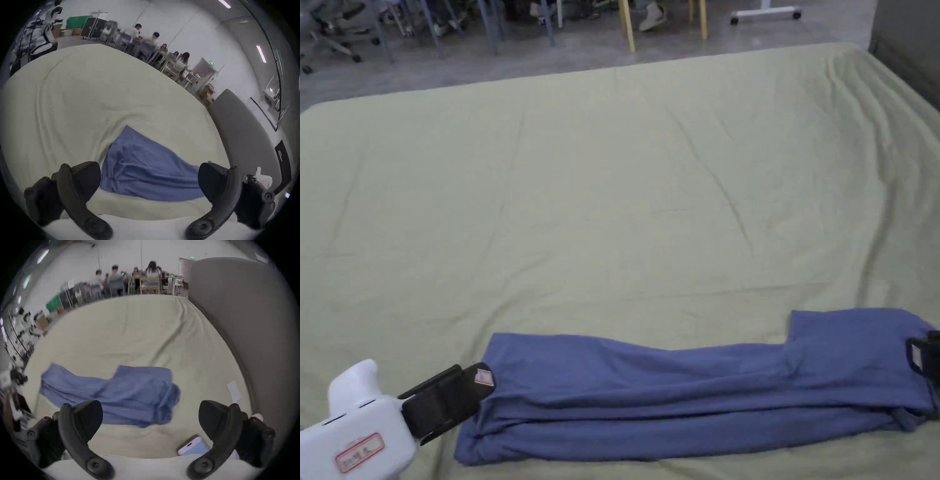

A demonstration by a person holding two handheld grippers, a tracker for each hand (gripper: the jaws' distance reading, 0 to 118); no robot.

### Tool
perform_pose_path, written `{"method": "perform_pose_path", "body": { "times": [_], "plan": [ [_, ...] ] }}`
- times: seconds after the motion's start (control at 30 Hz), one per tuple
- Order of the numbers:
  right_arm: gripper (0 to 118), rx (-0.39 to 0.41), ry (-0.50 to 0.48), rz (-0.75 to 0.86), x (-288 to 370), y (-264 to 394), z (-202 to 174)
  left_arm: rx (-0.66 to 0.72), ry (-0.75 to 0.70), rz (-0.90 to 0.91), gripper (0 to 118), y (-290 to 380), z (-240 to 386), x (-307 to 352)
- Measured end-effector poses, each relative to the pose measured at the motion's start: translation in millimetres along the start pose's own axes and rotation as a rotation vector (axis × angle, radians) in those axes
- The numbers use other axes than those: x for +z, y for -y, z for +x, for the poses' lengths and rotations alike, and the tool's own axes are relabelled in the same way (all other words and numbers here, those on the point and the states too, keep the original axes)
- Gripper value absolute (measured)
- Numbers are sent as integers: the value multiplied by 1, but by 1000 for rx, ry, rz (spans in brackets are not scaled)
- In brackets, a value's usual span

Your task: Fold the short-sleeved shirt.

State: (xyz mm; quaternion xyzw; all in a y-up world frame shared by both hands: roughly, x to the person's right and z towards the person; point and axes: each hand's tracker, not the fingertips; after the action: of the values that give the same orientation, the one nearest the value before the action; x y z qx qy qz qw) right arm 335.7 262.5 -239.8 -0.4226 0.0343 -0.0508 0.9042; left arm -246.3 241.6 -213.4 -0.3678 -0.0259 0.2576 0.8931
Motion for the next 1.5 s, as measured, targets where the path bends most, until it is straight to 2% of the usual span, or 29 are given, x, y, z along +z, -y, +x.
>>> {"method": "perform_pose_path", "body": {
  "times": [0.03,0.07,0.1,0.13,0.17,0.2,0.23,0.3,0.33,0.37,0.4,0.43,0.47,0.5,0.53,0.57,0.63,0.83,0.87,0.9,0.93,1.0,1.07,1.2,1.3,1.4,1.5],
  "plan": [
    [118,-37,-48,-32,8,1,-6,-30,-42,-98,118,-2,-8,-5],
    [108,-73,-91,-32,6,9,-13,-52,-84,-211,118,-8,-17,-11],
    [78,-74,-142,-8,3,16,-19,-43,-100,-233,112,-1,-24,-14],
    [2,-72,-167,-18,-3,22,-26,-27,-46,-181,57,1,-32,-15],
    [2,-74,-148,-24,2,23,-27,-9,-10,-172,0,2,-39,-18],
    [2,-104,-180,-35,0,29,-31,53,33,-222,0,6,-32,-13],
    [2,-100,-235,-62,-2,34,-33,67,27,-202,0,4,-39,-13],
    [2,-126,-304,-51,20,13,-30,106,105,-188,0,-3,-54,-17],
    [2,-132,-342,-57,25,11,-30,70,93,-118,9,-20,-60,-18],
    [2,-129,-382,-61,30,8,-29,130,160,-129,53,-26,-70,-22],
    [2,-126,-411,-58,35,5,-29,170,215,-148,109,-31,-80,-30],
    [2,-110,-444,-62,24,13,-37,197,251,-202,118,-36,-90,-43],
    [2,-104,-479,-67,25,12,-38,162,282,-203,118,-35,-99,-43],
    [2,-104,-506,-71,26,11,-38,197,267,-205,118,-39,-105,-52],
    [2,-112,-539,-80,27,12,-39,198,281,-295,118,-39,-110,-64],
    [2,-136,-599,-91,13,21,-36,190,235,-356,118,-38,-113,-90],
    [2,-186,-682,-97,10,25,-36,149,145,-353,118,-30,-110,-117],
    [2,-245,-680,-130,0,31,-35,106,235,-307,118,-34,-85,-125],
    [2,-248,-679,-138,-2,31,-36,123,273,-324,108,-32,-81,-124],
    [2,-242,-673,-140,-3,31,-39,116,263,-315,69,-30,-77,-126],
    [2,-225,-662,-143,-2,31,-42,114,254,-316,9,-25,-72,-130],
    [2,-201,-659,-142,0,30,-47,199,342,-337,9,-12,-69,-129],
    [2,-165,-657,-138,6,28,-53,271,347,-262,9,-11,-77,-115],
    [2,-90,-631,-125,17,20,-56,528,425,-150,9,-35,-138,-74],
    [2,-66,-623,-111,23,15,-59,419,300,-68,9,-45,-130,-24],
    [2,-62,-643,-93,26,13,-66,413,238,-22,9,-66,-155,8],
    [2,-51,-651,-87,25,12,-75,346,180,24,9,-74,-145,26]
  ]
}}
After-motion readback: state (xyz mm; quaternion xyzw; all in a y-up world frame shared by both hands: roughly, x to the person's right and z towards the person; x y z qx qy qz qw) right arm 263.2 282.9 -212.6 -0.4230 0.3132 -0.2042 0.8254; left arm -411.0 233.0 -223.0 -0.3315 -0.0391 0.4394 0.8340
